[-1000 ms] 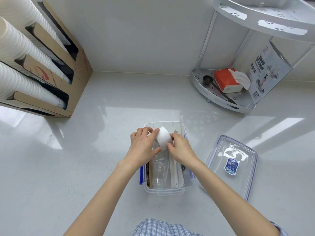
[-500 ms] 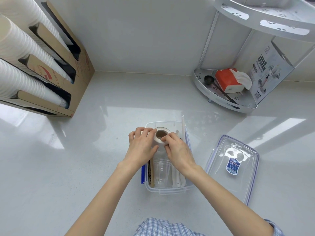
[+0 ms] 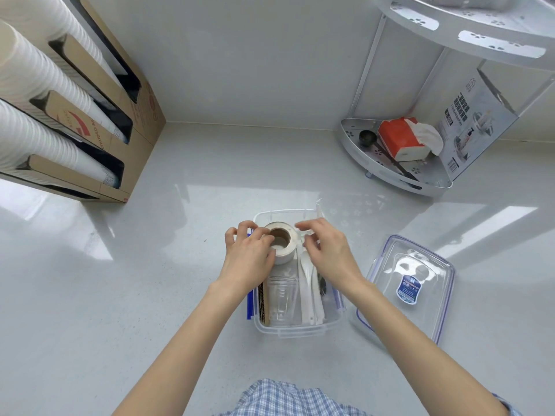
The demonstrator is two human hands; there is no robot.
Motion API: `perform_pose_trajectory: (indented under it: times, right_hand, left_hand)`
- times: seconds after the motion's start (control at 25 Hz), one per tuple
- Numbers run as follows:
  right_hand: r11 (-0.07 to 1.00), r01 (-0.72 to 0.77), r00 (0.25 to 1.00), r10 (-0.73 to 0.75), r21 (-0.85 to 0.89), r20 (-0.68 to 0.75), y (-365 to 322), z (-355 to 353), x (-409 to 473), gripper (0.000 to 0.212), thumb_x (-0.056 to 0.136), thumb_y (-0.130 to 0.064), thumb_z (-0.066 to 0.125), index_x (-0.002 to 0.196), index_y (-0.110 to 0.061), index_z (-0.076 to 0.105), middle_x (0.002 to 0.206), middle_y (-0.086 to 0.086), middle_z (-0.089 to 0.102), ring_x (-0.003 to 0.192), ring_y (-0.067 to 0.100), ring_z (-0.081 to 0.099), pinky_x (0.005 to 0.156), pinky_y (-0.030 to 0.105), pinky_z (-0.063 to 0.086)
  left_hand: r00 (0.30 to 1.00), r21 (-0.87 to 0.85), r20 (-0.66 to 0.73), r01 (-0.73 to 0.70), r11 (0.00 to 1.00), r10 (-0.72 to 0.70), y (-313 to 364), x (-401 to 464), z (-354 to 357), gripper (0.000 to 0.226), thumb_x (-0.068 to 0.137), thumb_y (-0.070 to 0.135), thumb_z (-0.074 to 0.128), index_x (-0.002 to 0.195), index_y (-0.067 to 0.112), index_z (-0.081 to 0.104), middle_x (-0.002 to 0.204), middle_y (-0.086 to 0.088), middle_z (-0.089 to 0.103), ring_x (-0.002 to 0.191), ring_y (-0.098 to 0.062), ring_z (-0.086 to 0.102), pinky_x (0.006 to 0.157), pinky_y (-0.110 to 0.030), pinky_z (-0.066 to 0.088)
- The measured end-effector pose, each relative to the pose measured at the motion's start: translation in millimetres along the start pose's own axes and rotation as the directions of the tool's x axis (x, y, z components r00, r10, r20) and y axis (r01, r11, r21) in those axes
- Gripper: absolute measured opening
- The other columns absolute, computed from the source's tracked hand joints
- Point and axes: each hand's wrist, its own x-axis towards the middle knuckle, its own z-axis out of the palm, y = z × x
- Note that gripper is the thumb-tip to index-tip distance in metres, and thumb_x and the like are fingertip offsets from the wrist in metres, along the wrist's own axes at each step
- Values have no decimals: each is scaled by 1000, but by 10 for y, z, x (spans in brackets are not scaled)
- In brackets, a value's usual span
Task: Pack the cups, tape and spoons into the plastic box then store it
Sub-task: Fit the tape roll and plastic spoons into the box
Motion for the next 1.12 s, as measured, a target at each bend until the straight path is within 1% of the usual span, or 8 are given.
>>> perform_pose_trajectory:
  times: [0.12,0.32,0.48,0.64,0.8,0.88,0.96,1.12]
  right_hand:
    - [993,-114,984,114,6,-137,101,-210,91,26,88,-5,46,108,-11,61,110,8,61,78,12,53,76,16,36]
    - [953,-302,952,299,-34,-61,208,-297,362,34,90,-19,48,124,-11,51,118,12,55,88,22,53,84,26,36]
    - [938,-345,939,345,-32,-15,198,-230,522,35,88,-28,52,119,-12,56,116,14,57,107,27,54,90,31,39]
    - [940,-340,940,340,-19,-1,210,-212,596,26,88,-25,53,105,-8,64,112,15,63,104,27,57,81,28,38]
    - [953,-302,953,301,-17,-33,208,-268,563,24,89,-23,50,99,-7,64,98,13,67,88,24,58,72,25,37]
    - [957,-291,957,291,10,-18,173,-314,548,24,90,-23,48,99,-8,64,89,11,68,83,24,58,70,25,38]
    - [964,-264,964,265,34,-30,106,-365,547,21,90,-22,48,95,-9,64,79,8,64,82,26,60,69,25,39]
    - [977,-206,975,209,48,-68,-56,-456,580,20,88,-23,51,92,-10,65,75,3,62,80,24,62,69,25,41]
  left_hand:
    - [999,-73,-21,32,997,-34,64,32,-41,32,88,24,38,115,16,53,129,1,52,124,-23,29,91,-33,5]
    - [1000,-213,-23,8,977,-14,255,151,-68,37,89,25,40,126,17,43,131,-1,50,121,-22,35,95,-32,11]
    - [1000,-268,16,-10,963,15,412,417,-95,45,90,27,42,132,16,34,135,-5,45,122,-26,34,98,-37,23]
    - [993,-313,70,-71,947,97,503,591,-72,44,89,18,41,133,20,34,135,-5,44,119,-27,36,95,-39,29]
    - [989,-441,74,-79,894,124,513,601,-40,46,87,9,40,132,17,35,137,-6,43,122,-27,38,100,-39,30]
    - [989,-518,49,-94,850,139,522,580,-65,46,87,7,41,132,12,36,135,-11,44,120,-27,43,101,-33,33]
    - [990,-587,-4,-114,802,138,537,576,-138,43,86,3,42,129,8,40,130,-14,48,111,-26,52,91,-20,34]
    - [990,-625,-96,-138,768,100,535,572,-342,39,86,1,42,124,8,47,122,-14,54,97,-23,59,87,-22,39]
